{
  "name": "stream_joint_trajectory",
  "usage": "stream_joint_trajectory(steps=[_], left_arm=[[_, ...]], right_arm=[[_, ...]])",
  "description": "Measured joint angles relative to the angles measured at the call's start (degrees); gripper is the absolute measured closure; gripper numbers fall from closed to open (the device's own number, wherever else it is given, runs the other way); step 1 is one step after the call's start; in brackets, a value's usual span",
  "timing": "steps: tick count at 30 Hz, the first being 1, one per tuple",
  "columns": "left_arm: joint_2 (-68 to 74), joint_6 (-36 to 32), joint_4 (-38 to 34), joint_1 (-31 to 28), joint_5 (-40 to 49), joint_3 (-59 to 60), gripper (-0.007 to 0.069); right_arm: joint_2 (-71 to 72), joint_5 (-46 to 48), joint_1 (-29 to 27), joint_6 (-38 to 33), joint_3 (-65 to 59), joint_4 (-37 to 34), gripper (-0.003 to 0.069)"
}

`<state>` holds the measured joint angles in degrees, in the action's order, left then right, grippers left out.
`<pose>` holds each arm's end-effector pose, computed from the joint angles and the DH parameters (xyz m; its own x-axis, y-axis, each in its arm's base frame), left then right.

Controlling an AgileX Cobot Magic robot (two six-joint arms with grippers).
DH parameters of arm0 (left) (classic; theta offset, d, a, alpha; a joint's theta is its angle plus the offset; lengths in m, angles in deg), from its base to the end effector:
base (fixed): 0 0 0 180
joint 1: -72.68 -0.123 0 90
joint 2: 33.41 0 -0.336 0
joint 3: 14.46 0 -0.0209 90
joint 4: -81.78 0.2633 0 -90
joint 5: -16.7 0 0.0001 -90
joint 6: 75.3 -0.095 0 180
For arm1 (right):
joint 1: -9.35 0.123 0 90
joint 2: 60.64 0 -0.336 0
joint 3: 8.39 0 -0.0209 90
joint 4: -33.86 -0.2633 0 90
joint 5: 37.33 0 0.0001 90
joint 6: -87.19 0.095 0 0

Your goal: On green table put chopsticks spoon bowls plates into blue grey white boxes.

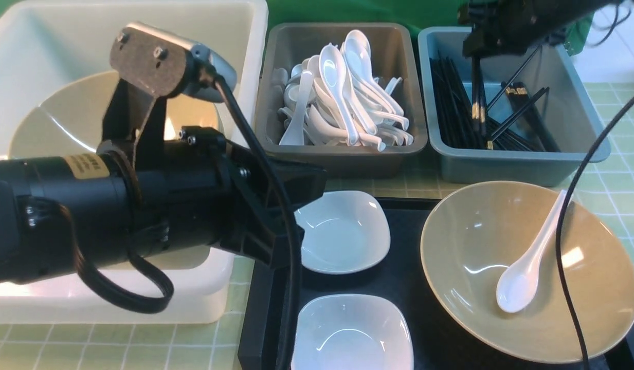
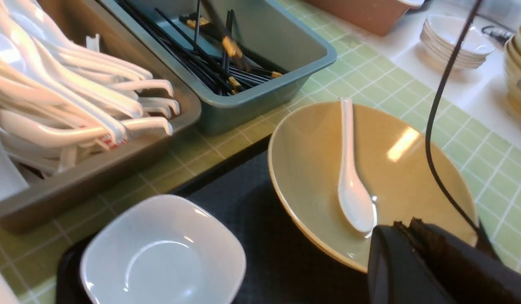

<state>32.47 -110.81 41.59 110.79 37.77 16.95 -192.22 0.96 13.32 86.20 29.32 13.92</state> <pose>0.1525 -0.1477 0.3798 -0.3524 0.2174 -0.9102 0.7515 0.6454 -0.1369 0.5550 0.0587 0.3171 -0.6841 0.2045 -0.7001 -0.0539 0.9431 0.3282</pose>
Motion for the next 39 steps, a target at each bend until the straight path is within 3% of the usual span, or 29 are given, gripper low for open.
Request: stream_joint_trajectory(steps=[6,15,22,27,32,39], left_arm=[[0.0,-2.4,0.0,0.0,-2.2,0.0,0.0626],[-1.2,-2.6,1.5,0.0,-2.4,0.0,0.0624],[-8.1,-2.6,9.8,0.0,-0.1,0.0,0.0624],[-11.5,-2.6,12.9,0.0,7.3,0.0,0.0624],[-12.1,-2.3,13.4,0.0,13.0,0.0,0.0624],[-12.1,-2.0,13.6,0.0,13.8,0.0,0.0624]], right_arm=[[-3.5,-0.5,0.0,1.4,0.0,1.3,0.0503],[-1.5,5.3,-0.1,-0.3,0.1,5.9,0.0275],[10.8,11.6,0.3,-2.1,-1.9,7.9,0.0245],[24.8,14.5,4.7,0.2,-13.8,8.8,0.0244],[35.6,17.0,12.2,9.6,-29.9,11.9,0.0244],[38.6,13.9,14.4,40.1,-48.5,20.7,0.0244]])
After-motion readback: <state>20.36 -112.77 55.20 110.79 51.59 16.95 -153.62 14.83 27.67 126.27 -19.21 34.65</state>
